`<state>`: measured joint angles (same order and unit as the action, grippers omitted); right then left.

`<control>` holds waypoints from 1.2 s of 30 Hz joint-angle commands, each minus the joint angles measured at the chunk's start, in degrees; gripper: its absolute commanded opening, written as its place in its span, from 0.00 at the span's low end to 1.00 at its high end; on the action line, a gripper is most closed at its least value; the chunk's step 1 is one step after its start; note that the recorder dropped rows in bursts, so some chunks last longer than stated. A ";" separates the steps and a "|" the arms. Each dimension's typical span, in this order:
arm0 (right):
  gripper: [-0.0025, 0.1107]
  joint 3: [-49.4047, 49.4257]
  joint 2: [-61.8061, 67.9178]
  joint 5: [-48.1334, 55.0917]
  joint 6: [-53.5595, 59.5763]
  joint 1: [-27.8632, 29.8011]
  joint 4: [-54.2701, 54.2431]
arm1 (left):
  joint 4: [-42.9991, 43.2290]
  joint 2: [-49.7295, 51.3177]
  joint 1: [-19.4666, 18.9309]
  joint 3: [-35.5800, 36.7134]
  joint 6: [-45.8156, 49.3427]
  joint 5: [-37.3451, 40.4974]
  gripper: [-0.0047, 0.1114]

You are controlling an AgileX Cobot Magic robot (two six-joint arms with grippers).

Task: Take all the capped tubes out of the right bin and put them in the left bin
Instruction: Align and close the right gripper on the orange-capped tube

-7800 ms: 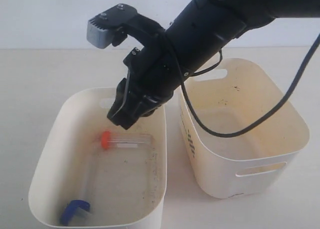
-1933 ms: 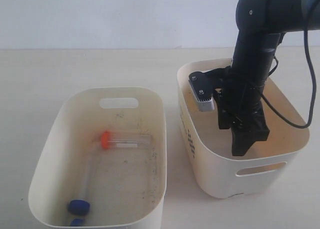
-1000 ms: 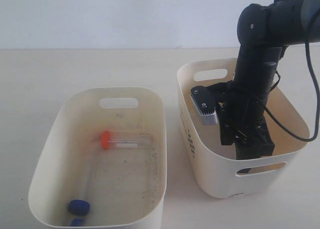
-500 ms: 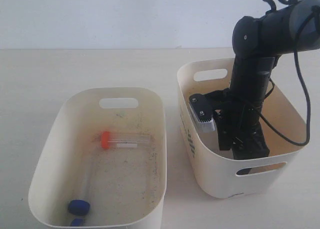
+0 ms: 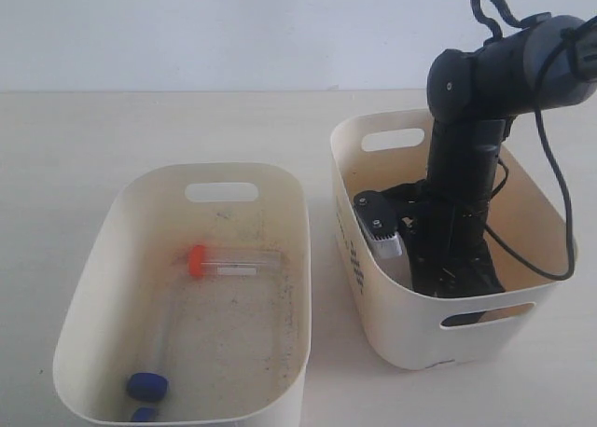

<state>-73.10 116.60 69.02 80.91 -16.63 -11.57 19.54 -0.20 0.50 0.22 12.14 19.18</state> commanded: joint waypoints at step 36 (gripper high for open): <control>0.02 1.12 5.54 0.89 -1.12 -0.02 2.54 | -0.16 0.20 0.06 -0.22 -0.07 -0.28 0.08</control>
<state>-73.67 119.60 69.45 79.38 -16.63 -9.37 19.54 -0.20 0.50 0.22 12.14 19.18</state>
